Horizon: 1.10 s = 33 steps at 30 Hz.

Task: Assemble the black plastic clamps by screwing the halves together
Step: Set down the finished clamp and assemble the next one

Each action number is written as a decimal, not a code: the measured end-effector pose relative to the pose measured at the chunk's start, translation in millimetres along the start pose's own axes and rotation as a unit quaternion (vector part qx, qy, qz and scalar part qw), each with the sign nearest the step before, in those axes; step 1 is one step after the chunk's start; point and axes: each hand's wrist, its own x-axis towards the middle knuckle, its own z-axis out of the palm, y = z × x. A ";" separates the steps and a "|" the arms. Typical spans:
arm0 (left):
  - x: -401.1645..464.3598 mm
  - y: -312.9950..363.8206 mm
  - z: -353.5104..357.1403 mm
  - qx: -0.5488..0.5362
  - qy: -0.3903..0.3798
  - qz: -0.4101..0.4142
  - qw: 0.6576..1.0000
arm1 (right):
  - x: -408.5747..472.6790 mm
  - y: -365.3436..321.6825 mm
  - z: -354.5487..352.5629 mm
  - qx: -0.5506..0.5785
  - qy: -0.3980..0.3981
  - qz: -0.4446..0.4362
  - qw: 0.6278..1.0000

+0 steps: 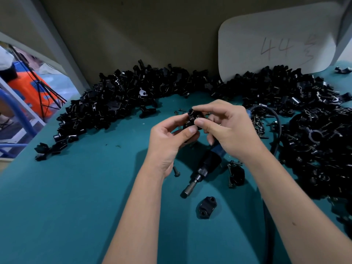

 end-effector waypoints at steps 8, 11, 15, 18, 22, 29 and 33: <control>-0.1 0.8 -3.5 -0.032 0.012 -0.019 0.999 | 0.6 -9.6 -1.7 0.059 -0.059 0.059 0.995; 0.4 2.5 -4.8 -0.047 0.016 -0.012 0.999 | 1.0 -10.1 -1.0 0.061 -0.025 0.080 0.995; 0.6 4.4 -5.7 -0.045 0.024 -0.018 0.999 | -1.3 -9.3 3.3 0.068 -0.030 0.087 0.993; 0.1 7.0 -5.9 -0.052 0.035 -0.019 0.998 | -2.0 -11.0 6.6 0.060 -0.042 0.084 0.994; 0.2 12.6 -13.2 -0.045 0.021 -0.011 0.999 | -0.9 -16.3 13.4 0.065 -0.018 0.085 0.994; -1.3 21.7 -22.4 -0.027 0.021 -0.017 0.999 | -2.4 -20.6 27.8 0.075 -0.008 0.102 0.992; -1.3 21.9 -20.7 -0.020 0.032 -0.017 0.999 | -2.2 -19.2 30.7 0.046 0.006 0.101 0.994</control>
